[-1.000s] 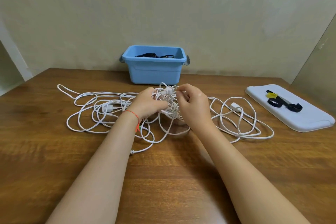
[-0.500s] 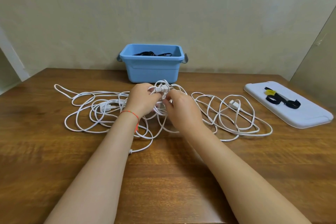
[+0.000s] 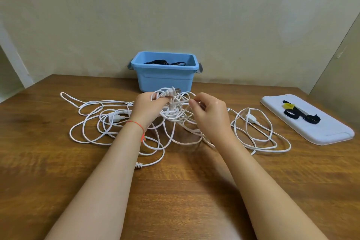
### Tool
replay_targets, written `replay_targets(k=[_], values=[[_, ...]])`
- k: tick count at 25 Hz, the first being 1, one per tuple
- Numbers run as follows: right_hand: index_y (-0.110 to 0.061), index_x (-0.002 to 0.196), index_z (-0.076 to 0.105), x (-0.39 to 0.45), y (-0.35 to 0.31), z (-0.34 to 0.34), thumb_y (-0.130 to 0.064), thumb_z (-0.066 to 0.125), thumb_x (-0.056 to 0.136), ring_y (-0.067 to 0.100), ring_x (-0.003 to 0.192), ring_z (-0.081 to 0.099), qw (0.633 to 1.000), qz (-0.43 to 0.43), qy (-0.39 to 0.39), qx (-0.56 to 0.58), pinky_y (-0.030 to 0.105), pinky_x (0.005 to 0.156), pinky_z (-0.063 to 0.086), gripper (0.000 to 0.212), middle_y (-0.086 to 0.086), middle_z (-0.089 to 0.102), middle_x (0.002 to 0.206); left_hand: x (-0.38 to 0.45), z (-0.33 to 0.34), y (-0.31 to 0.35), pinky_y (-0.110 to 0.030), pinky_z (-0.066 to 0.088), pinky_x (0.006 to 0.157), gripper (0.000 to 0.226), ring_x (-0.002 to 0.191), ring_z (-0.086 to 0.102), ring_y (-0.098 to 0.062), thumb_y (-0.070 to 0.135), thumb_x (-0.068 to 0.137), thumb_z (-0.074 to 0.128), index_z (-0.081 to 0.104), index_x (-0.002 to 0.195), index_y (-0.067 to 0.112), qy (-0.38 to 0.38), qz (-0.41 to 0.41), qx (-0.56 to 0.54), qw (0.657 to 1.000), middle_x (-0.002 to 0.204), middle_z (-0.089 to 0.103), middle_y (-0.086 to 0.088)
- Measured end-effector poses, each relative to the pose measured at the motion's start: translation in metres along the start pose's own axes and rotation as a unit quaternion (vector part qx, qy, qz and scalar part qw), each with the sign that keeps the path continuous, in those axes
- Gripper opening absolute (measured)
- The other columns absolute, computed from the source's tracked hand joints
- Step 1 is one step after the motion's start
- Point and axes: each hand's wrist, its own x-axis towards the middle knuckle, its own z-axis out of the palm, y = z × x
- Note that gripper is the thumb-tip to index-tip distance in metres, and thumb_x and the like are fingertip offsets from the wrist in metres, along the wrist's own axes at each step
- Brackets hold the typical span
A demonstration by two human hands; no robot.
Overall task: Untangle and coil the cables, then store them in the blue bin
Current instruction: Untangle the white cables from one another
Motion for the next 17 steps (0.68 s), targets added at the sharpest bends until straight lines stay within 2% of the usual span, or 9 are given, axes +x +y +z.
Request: replay_targets(k=[1,3,6,8,9,11,13,15,17], values=[[-0.011,0.091,0.070,0.001,0.002,0.002,-0.022,0.057,0.098,0.014,0.068,0.054,0.999,-0.002,-0.017,-0.032,0.027,0.059,0.038,0.018,-0.004,0.059,0.075,-0.003,0.000,0.004,-0.033,0.050,0.075,0.025,0.085,0.067,-0.027,0.027,0.085,0.072,0.074,0.084,0.002,-0.044,-0.028,-0.077,0.996,0.087,0.073,-0.013],[-0.012,0.087,0.065,0.000,0.001,0.008,-0.012,0.053,0.095,0.017,0.073,0.050,0.996,-0.017,-0.046,-0.071,0.025,0.061,0.034,0.015,-0.005,0.051,0.081,-0.009,0.003,0.011,-0.038,0.053,0.088,0.022,0.095,0.070,-0.027,0.032,0.085,0.071,0.078,0.088,0.012,-0.114,-0.049,-0.132,0.983,0.092,0.076,-0.008],[-0.015,0.094,0.057,-0.002,-0.006,0.011,-0.009,0.050,0.095,0.016,0.075,0.047,0.996,-0.028,-0.013,-0.088,0.028,0.063,0.034,0.010,-0.005,0.051,0.086,-0.013,0.006,0.017,-0.038,0.050,0.099,0.036,0.106,0.066,-0.015,0.061,0.090,0.054,0.073,0.108,0.036,-0.187,-0.025,-0.064,0.980,0.108,0.073,0.008],[-0.013,0.103,0.054,-0.003,-0.007,0.006,-0.013,0.053,0.095,0.017,0.072,0.053,0.995,-0.029,0.017,-0.091,0.032,0.060,0.040,0.008,-0.002,0.058,0.086,-0.014,0.009,0.020,-0.037,0.042,0.105,0.060,0.116,0.059,-0.010,0.080,0.083,0.042,0.066,0.122,0.041,-0.195,-0.021,-0.022,0.980,0.122,0.067,0.013],[-0.014,0.102,0.054,-0.003,-0.007,0.002,-0.015,0.054,0.093,0.017,0.070,0.054,0.997,-0.021,0.021,-0.068,0.033,0.058,0.042,0.009,-0.002,0.060,0.082,-0.013,0.009,0.020,-0.037,0.040,0.106,0.067,0.117,0.058,-0.010,0.083,0.082,0.037,0.068,0.120,0.038,-0.184,-0.029,-0.028,0.982,0.122,0.068,0.011],[-0.017,0.092,0.062,-0.002,-0.010,-0.006,-0.020,0.055,0.090,0.012,0.062,0.053,0.999,0.033,-0.007,0.025,0.030,0.056,0.043,0.008,-0.004,0.060,0.069,-0.014,0.008,0.022,-0.029,0.040,0.097,0.067,0.107,0.060,-0.009,0.070,0.094,0.028,0.078,0.098,0.025,-0.142,-0.051,-0.075,0.986,0.107,0.073,0.006],[-0.016,0.077,0.071,0.003,-0.008,-0.013,-0.026,0.059,0.091,0.006,0.050,0.045,0.992,0.084,-0.080,0.048,0.025,0.051,0.038,0.021,-0.006,0.058,0.058,-0.012,0.008,0.023,-0.025,0.044,0.080,0.060,0.092,0.064,-0.012,0.043,0.105,0.031,0.076,0.077,0.014,-0.087,-0.076,-0.092,0.989,0.083,0.076,0.002],[-0.017,0.073,0.075,0.007,-0.001,-0.020,-0.030,0.066,0.091,0.004,0.042,0.040,0.978,0.113,-0.178,0.005,0.023,0.047,0.036,0.024,-0.002,0.061,0.058,-0.010,0.008,0.018,-0.026,0.053,0.066,0.035,0.075,0.067,-0.018,0.021,0.103,0.042,0.069,0.084,0.007,-0.086,-0.088,-0.089,0.988,0.072,0.073,-0.005],[-0.023,0.075,0.078,0.009,0.007,-0.027,-0.028,0.068,0.089,0.004,0.042,0.040,0.962,0.122,-0.242,-0.040,0.021,0.045,0.036,0.017,-0.002,0.066,0.063,-0.008,0.008,0.009,-0.026,0.057,0.060,0.016,0.065,0.068,-0.017,0.006,0.098,0.049,0.064,0.096,0.005,-0.128,-0.095,-0.036,0.987,0.079,0.071,-0.010]])
